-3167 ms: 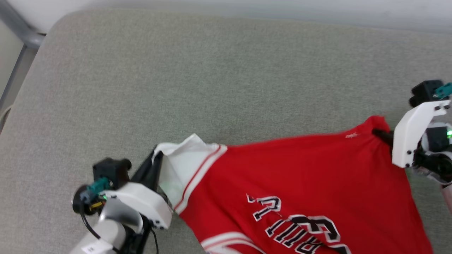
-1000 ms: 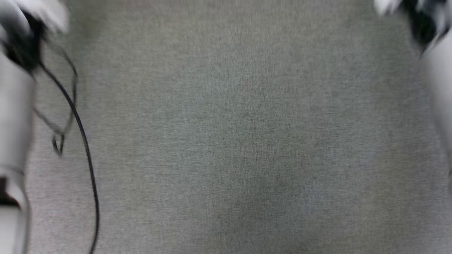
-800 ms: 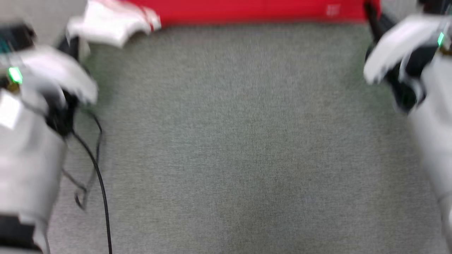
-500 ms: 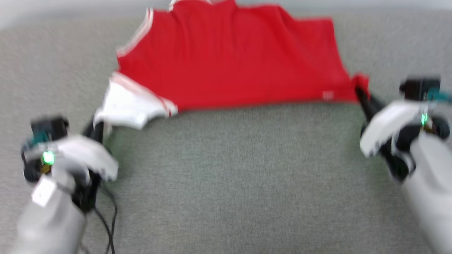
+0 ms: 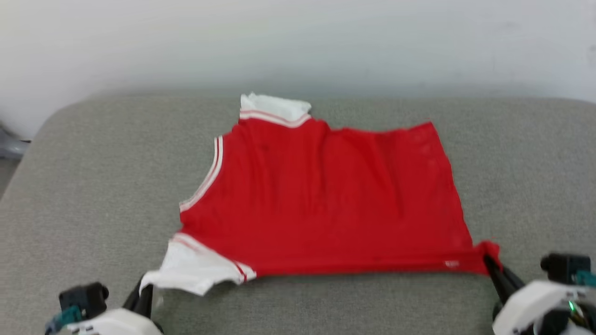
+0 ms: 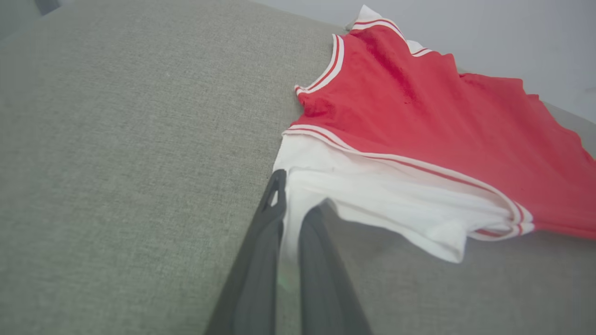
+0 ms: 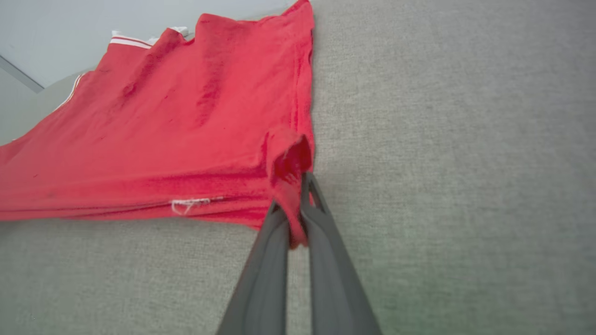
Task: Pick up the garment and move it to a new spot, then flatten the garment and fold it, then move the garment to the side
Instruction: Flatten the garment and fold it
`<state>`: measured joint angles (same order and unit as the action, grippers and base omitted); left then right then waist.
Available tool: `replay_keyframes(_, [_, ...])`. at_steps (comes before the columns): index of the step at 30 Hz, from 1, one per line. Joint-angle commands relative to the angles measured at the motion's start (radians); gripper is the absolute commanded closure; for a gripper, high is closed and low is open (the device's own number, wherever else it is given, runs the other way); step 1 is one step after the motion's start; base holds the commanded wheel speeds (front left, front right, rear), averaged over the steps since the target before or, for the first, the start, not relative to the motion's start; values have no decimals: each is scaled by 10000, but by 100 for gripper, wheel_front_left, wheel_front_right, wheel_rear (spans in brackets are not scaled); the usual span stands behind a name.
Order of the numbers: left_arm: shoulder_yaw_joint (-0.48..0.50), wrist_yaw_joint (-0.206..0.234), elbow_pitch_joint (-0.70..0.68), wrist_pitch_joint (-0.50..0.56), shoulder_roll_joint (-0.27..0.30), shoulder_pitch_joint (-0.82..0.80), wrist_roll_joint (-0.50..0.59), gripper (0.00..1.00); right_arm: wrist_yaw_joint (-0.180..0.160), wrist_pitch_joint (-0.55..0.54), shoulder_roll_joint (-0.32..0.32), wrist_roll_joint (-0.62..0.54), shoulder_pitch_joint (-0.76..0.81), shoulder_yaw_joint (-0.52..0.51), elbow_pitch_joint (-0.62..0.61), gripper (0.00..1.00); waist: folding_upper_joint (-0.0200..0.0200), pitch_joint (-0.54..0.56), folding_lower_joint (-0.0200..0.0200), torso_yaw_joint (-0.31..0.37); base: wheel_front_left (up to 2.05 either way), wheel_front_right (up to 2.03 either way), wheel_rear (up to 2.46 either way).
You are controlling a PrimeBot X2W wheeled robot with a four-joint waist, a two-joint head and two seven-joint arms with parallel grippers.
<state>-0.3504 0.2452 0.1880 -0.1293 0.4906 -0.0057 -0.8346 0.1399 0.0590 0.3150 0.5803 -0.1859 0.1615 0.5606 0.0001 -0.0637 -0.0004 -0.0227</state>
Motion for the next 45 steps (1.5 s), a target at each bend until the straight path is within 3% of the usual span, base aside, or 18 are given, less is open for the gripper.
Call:
replay_keyframes(1, [314,422,-194,17,374,402,-26,100,-167,-65,292,-89,494,-524,-122,100,-1,304,4,-179,0,0,0])
replay_keyframes(10, [623,1994,-3343,709,930,2915,-201,100,-170,-1687,-1083,-1383,3872,-2854,-3489,100,-1,556,4,-559,0,0,0])
replay_keyframes(16, [673,2316,-4416,1073,1214,3167,-169,100,-170,-2957,-2077,-2268,4897,-3747,-5526,100,-1,328,4,-598,0,0,0])
replay_keyframes(21, [498,1887,-4434,1332,1346,2163,-89,100,-163,-3617,-2317,-2762,4372,-3783,-6375,100,-1,-49,4,-473,0,0,0])
replay_keyframes(25, [239,1361,-3863,1567,1276,963,-28,100,-138,-3938,-2215,-2978,3587,-3493,-6380,100,-1,-455,4,-311,0,0,0])
replay_keyframes(35, [-518,-118,-1219,1859,611,-1778,-14,100,-105,-4149,-1771,-2983,1747,-2751,-5203,100,-1,-1476,4,-55,0,0,0])
replay_keyframes(36, [-679,-454,-476,1839,449,-2389,24,100,-103,-4003,-1690,-2913,1362,-2608,-4838,100,-1,-1773,4,-19,0,0,0])
replay_keyframes(45, [-1348,-1444,1449,2824,172,-3528,-187,100,-103,-3749,-1457,-2834,502,-1762,-3363,100,-1,-2282,4,80,0,0,0])
